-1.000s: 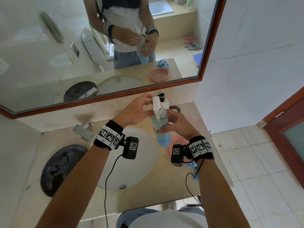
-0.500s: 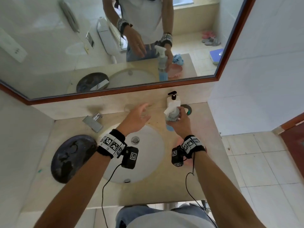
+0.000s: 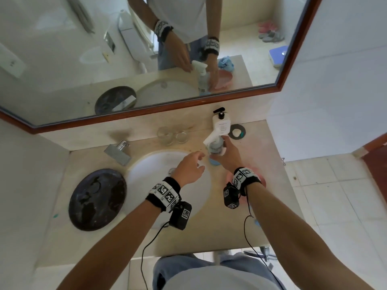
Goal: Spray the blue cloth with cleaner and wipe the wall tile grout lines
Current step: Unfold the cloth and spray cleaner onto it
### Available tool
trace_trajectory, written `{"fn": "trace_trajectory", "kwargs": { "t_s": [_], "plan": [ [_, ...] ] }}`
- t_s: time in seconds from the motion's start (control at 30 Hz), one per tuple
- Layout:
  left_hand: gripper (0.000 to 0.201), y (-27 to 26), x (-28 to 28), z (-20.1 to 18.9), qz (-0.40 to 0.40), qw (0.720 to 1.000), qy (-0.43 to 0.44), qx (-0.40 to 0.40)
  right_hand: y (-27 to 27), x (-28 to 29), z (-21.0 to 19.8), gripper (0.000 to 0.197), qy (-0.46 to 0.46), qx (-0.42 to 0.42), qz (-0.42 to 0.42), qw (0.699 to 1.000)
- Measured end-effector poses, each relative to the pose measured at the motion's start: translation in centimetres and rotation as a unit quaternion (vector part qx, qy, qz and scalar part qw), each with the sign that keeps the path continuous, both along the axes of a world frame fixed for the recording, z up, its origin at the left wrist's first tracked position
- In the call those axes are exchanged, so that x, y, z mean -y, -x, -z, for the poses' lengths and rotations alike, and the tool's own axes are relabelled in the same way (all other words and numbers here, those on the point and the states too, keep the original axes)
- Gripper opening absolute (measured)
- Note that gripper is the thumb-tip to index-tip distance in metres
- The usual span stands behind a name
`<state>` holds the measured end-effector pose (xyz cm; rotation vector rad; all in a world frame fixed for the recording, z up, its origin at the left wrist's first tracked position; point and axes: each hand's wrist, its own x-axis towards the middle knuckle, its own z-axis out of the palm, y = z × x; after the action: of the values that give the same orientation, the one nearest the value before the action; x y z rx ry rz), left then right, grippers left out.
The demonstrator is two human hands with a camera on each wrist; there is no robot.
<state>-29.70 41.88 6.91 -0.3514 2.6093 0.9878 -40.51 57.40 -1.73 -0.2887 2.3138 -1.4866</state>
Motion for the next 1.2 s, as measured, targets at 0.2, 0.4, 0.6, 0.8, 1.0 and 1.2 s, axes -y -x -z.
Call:
{"fn": "trace_trajectory", "kwargs": {
  "t_s": [0.2, 0.4, 0.6, 0.8, 1.0, 1.2],
  "plan": [
    [0.046, 1.2, -4.1, 2.4, 0.045, 0.998, 0.014, 0.036, -1.2, -10.7, 2.4, 0.062, -0.216, 0.001, 0.027, 0.976],
    [0.047, 0.7, -8.5, 4.9, 0.095, 0.993, 0.005, 0.066, -7.0, -19.0, 3.6, 0.053, -0.317, -0.009, -0.06, 0.946],
    [0.065, -0.3, -10.1, 5.5, 0.129, 0.989, 0.001, 0.067, -11.2, -19.6, 4.8, 0.072, -0.392, -0.039, -0.192, 0.899],
    [0.048, -0.8, -9.5, 5.6, 0.126, 0.99, 0.025, 0.062, -11.9, -19.0, 4.3, 0.046, -0.405, -0.06, -0.169, 0.897],
    [0.053, -0.8, -9.3, 5.5, 0.103, 0.993, 0.028, 0.058, -10.2, -20.2, 2.4, 0.09, -0.331, 0.014, -0.124, 0.935],
    [0.051, -1.0, -9.8, 5.8, 0.11, 0.991, 0.03, 0.064, -8.1, -20.5, -0.6, 0.06, -0.341, 0.06, -0.097, 0.933]
  ]
}}
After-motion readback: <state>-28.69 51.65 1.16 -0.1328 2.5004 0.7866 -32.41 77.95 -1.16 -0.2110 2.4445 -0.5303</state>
